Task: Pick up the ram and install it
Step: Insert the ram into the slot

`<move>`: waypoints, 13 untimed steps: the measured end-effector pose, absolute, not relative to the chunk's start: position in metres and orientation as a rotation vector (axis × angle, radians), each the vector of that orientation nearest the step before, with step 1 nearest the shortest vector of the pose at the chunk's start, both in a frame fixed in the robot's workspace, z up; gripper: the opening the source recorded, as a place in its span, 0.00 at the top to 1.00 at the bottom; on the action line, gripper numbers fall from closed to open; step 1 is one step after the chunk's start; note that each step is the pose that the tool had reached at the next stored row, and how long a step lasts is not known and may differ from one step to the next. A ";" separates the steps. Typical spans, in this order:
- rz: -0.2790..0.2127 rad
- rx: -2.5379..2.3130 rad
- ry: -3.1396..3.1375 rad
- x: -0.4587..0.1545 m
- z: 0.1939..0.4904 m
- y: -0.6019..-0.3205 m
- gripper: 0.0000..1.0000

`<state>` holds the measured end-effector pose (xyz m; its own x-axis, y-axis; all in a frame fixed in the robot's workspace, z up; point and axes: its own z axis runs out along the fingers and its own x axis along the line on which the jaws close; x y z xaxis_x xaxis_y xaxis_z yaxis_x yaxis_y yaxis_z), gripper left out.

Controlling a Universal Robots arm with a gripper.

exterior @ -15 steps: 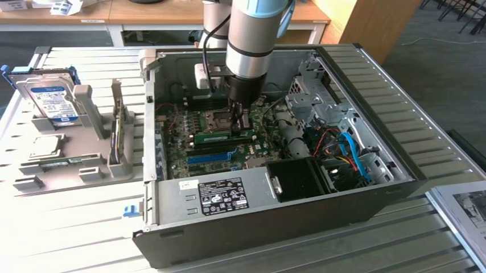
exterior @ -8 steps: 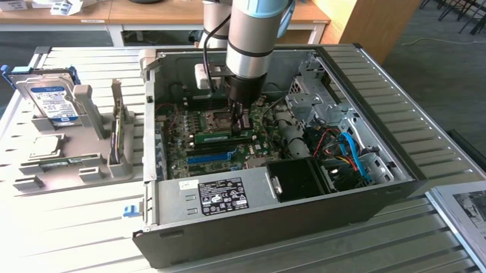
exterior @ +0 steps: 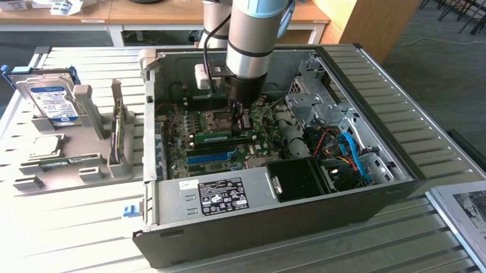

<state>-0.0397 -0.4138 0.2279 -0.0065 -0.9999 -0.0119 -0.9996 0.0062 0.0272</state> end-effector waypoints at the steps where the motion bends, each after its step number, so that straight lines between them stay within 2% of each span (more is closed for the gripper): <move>1: -0.043 2.207 -2.221 -0.040 0.228 -0.414 0.88; 13: -0.043 2.207 -2.221 -0.040 0.224 -0.414 0.88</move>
<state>-0.0397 -0.4138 0.2243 -0.0066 -0.9999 -0.0120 -0.9996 0.0063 0.0271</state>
